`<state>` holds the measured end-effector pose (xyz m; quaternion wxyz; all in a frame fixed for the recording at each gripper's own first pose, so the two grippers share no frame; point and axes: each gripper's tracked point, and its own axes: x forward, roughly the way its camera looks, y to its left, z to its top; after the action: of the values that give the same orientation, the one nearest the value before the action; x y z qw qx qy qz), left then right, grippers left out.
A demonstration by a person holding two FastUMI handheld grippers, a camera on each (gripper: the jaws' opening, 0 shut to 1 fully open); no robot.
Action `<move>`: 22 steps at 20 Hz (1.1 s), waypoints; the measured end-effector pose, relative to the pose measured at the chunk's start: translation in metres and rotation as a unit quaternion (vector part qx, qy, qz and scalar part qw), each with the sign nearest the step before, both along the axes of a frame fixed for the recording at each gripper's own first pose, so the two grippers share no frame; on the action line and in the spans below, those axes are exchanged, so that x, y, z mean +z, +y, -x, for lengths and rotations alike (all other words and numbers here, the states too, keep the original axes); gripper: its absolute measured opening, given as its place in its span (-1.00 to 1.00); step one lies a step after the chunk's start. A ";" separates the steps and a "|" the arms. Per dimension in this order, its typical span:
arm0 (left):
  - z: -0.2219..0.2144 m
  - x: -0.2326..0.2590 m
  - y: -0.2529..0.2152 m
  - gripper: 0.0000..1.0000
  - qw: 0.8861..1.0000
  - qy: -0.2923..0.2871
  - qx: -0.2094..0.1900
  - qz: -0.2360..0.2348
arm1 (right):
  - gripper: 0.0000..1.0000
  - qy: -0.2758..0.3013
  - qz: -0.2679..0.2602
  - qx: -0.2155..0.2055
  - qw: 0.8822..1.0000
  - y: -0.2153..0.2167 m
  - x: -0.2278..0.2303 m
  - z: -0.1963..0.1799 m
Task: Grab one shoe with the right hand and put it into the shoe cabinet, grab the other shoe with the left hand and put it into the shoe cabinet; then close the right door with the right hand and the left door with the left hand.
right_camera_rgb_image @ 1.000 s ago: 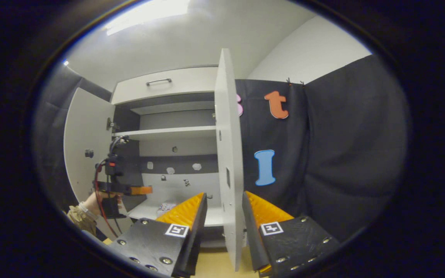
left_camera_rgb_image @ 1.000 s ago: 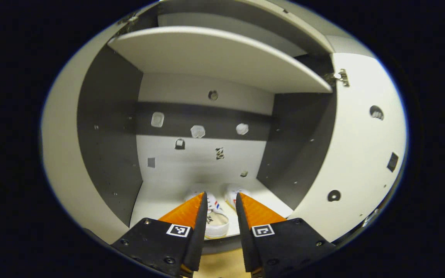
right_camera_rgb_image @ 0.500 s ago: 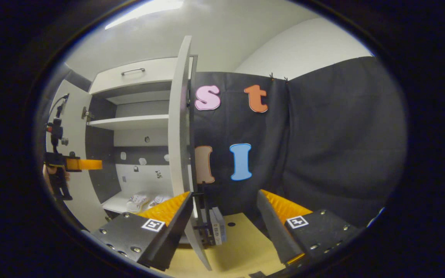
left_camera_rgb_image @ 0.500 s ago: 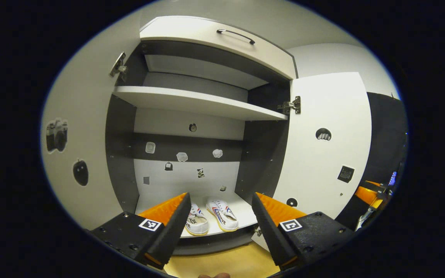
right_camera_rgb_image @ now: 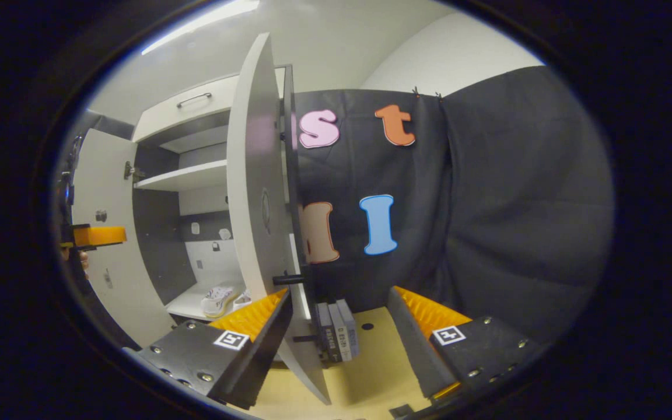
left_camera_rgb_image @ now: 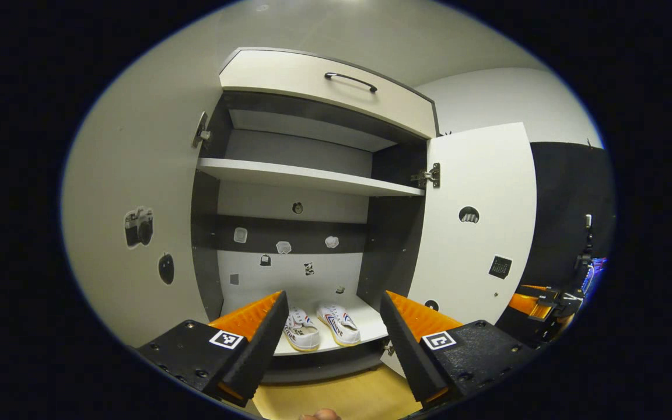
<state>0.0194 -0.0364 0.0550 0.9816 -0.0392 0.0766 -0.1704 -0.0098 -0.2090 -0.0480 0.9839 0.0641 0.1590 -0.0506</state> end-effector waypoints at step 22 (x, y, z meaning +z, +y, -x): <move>0.094 0.034 0.075 0.82 0.993 -0.025 0.112 -0.012 | 0.97 0.008 -0.085 0.218 0.972 0.199 -0.012 -0.053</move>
<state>-0.0749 0.0389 0.0890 0.9965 -0.0312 0.0496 -0.0597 0.0434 -0.0098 -0.0595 0.9608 0.1104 0.1812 0.1784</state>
